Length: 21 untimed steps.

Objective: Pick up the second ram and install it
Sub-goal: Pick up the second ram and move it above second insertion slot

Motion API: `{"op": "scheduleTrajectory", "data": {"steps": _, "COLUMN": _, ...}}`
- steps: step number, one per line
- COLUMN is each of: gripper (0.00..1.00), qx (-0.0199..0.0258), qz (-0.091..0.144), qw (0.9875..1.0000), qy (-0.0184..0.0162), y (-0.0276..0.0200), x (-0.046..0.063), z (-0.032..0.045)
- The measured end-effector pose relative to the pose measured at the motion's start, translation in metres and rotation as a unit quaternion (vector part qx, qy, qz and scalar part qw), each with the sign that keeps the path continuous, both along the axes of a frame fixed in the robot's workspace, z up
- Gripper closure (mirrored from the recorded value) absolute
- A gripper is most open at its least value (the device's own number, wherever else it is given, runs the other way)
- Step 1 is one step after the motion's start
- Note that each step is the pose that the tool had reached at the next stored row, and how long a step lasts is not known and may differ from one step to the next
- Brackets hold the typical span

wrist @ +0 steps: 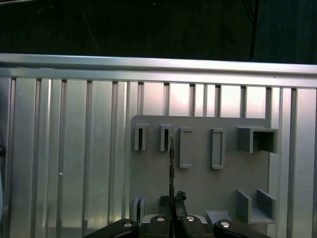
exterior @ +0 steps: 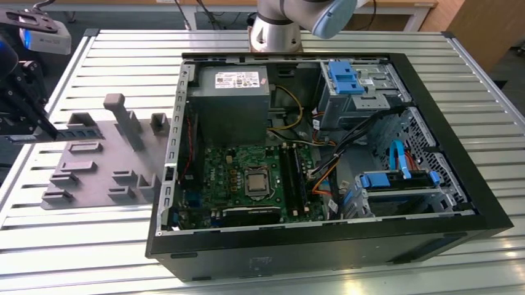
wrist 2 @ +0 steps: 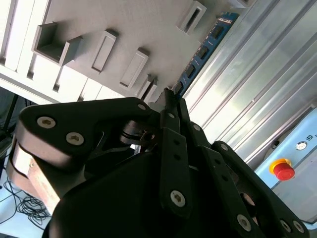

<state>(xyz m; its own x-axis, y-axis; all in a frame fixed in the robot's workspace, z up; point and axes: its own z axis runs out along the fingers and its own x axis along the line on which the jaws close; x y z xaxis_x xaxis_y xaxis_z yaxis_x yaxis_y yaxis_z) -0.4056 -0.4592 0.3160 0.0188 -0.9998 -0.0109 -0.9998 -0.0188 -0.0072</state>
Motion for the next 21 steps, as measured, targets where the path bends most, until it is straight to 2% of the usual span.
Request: {"op": "scheduleTrajectory", "data": {"steps": 21, "gripper": 0.86, "qx": 0.0000, "qz": 0.000, "qw": 1.0000, "qy": 0.0000, "y": 0.0000, "x": 0.000, "z": 0.0136}}
